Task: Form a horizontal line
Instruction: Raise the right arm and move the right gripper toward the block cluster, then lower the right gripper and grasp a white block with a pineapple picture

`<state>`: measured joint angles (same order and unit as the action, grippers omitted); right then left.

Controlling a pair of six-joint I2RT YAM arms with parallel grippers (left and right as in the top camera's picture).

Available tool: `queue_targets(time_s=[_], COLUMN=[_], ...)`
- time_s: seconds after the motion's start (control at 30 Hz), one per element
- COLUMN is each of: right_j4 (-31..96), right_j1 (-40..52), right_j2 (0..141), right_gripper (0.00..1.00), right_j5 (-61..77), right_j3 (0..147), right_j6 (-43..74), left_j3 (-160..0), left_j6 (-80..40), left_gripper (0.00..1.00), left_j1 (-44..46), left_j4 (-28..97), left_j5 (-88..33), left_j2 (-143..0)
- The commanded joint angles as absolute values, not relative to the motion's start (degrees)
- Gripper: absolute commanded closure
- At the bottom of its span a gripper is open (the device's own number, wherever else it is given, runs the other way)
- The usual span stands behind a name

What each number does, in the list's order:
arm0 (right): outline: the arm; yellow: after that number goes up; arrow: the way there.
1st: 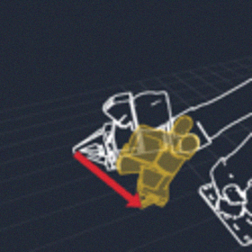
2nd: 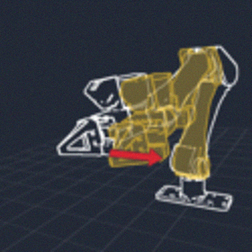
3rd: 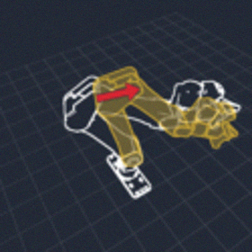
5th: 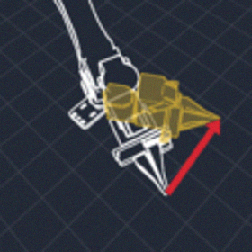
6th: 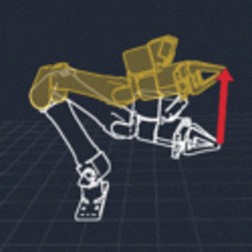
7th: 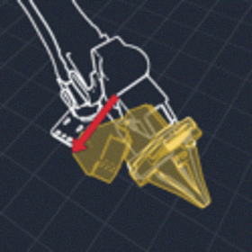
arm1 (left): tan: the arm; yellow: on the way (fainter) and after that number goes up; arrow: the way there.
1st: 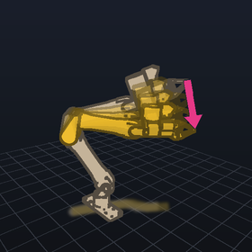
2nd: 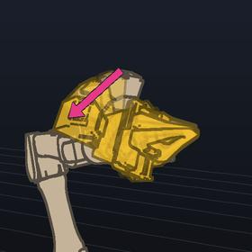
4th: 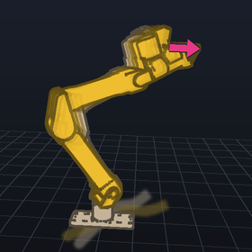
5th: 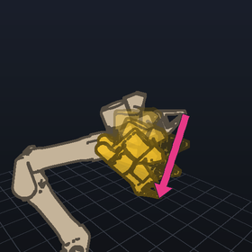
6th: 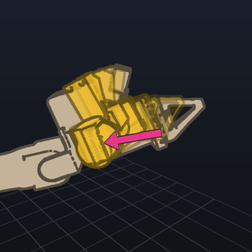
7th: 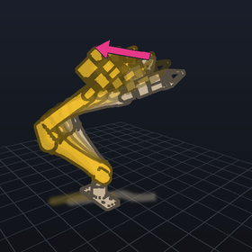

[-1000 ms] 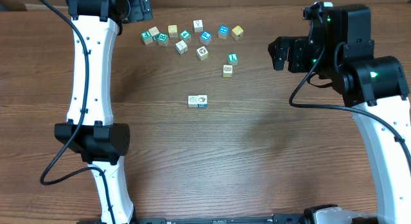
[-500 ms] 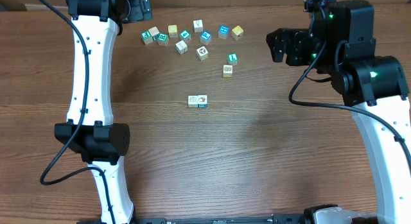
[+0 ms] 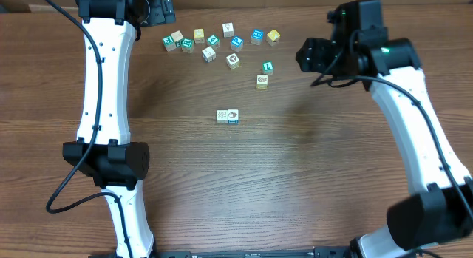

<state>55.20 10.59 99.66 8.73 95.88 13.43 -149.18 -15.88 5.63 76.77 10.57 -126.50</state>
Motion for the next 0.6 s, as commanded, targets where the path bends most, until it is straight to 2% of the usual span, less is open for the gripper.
queue_targets(time_s=[0.0, 0.23, 0.57], right_j4=[53.4, 48.4, 41.8], right_j1=[13.3, 19.6, 22.9], right_j2=[102.1, 109.0, 118.9], right_gripper=[0.25, 0.2, 0.16], right_j5=[8.8, -2.1, -6.2], right_j3=[97.1, 97.1, 97.1], right_j6=[13.8, 13.9, 13.7], left_j3=[-149.5, -149.5, -149.5], left_j6=[-15.2, -15.2, -15.2], left_gripper=[0.0, 0.0, 0.0], left_j1=[6.0, 6.0, 6.0], left_j4=[76.8, 76.8, 76.8], left_j5=[10.9, 10.9, 10.9], left_j2=[-126.3, -126.3, -126.3])
